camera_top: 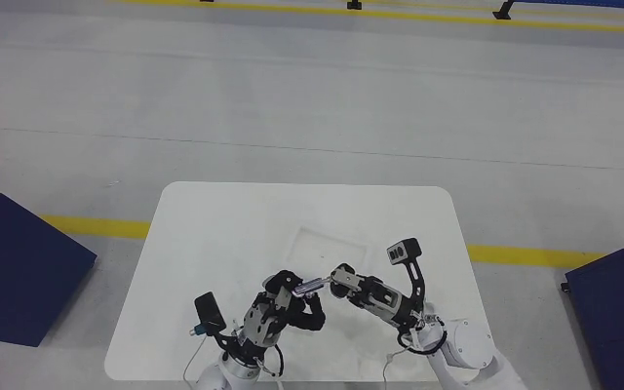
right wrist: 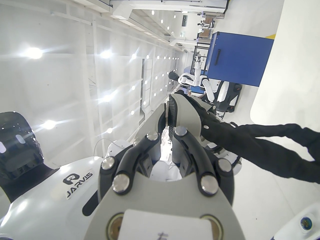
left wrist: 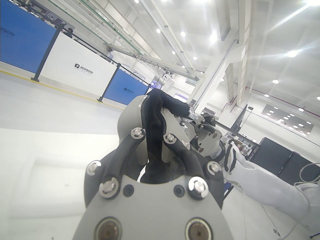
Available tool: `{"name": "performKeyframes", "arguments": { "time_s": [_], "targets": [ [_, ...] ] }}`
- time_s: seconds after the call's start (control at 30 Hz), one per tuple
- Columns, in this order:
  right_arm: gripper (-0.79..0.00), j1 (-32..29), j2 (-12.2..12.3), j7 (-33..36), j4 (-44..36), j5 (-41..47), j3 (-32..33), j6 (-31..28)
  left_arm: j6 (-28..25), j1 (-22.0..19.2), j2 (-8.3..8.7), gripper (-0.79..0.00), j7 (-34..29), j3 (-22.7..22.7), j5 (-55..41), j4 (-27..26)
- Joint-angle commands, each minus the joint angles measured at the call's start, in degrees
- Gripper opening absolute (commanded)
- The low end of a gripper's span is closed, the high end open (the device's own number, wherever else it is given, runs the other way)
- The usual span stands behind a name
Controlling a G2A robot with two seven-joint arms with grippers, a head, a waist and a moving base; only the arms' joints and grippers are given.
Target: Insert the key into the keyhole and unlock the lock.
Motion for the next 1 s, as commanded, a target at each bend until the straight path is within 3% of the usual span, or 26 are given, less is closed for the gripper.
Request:
{"name": "performKeyframes", "arguments": {
  "time_s": [0.0, 0.37, 0.97],
  "targets": [
    [-0.785, -0.27, 0.02, -0.43, -0.39, -0.82, -0.12, 0.25, 0.48, 0.00, -0.02, -0.785, 0.08, 0.01, 0.40, 0.07],
    [-0.785, -0.92, 0.03, -2.47, -1.44, -4.24, -0.54, 0.05, 2.23, -0.06, 0.00, -0.785, -0.39, -0.21, 1.95, 0.24],
    [-0.785, -1.88, -0.08, -6.78, -2.95, -9.74, -2.07, 1.49, 9.58, 0.14, 0.14, -0.785, -0.33, -0.95, 8.90, 0.51]
  ]
}}
